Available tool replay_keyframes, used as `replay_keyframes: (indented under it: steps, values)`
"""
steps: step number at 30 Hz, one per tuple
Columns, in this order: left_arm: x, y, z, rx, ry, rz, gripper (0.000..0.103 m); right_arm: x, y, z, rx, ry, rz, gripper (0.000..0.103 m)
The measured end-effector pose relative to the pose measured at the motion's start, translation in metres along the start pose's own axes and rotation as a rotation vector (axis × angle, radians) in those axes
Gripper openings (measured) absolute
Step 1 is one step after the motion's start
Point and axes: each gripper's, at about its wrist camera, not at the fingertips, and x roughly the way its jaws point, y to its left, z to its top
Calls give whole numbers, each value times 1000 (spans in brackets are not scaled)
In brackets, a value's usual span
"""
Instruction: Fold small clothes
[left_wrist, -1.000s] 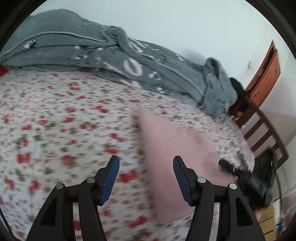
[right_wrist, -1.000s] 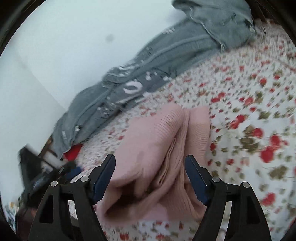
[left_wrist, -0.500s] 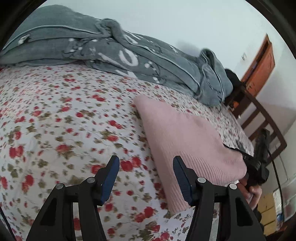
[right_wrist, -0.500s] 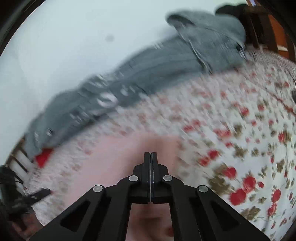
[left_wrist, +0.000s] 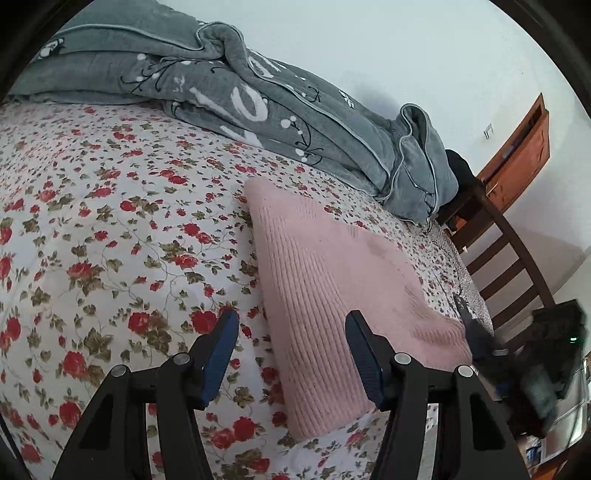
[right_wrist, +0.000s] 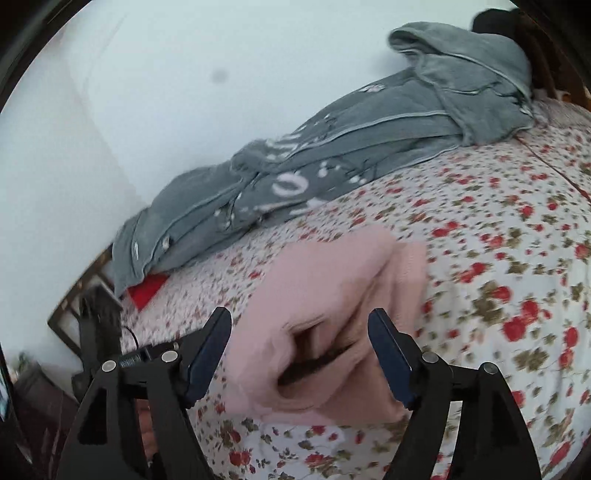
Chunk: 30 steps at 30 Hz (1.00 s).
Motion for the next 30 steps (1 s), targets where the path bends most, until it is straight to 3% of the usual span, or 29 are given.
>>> replay_keyframes:
  steps: [2, 4, 6, 8, 10, 13, 15, 19, 22, 25, 28, 30]
  values:
    - [-5, -1, -3, 8, -4, 13, 58, 23, -1, -6, 15, 52, -99, 74]
    - [-13, 0, -6, 24, -14, 30, 58, 39, -8, -13, 50, 88, -116, 25]
    - [-22, 1, -10, 61, -35, 76, 58, 29, -9, -13, 17, 39, -68, 17]
    - [-30, 2, -13, 106, -55, 125, 58, 5, -13, -11, 9, -40, -14, 16]
    - [-32, 3, -16, 118, -58, 135, 58, -11, -29, -15, 48, -89, -33, 16]
    - [-29, 9, -19, 91, -49, 104, 58, 8, -52, -30, 62, -12, -121, 16]
    - [-22, 11, -21, 69, -34, 82, 58, 20, -59, -38, 68, 39, -114, 21]
    - [-10, 2, -21, 65, -12, 47, 58, 0, -45, -25, -10, 3, -154, 37]
    - [0, -17, -14, 90, -17, 26, 58, -18, -27, -13, -77, -99, -176, 37]
    - [21, -42, -7, 132, -4, 31, 59, -12, -17, -11, -127, -120, -204, 38]
    - [44, -51, -11, 145, 22, 59, 59, 16, -30, -23, -137, -60, -283, 29]
    - [64, -48, -21, 156, 78, 70, 67, 32, -43, -36, -137, -8, -318, 24]
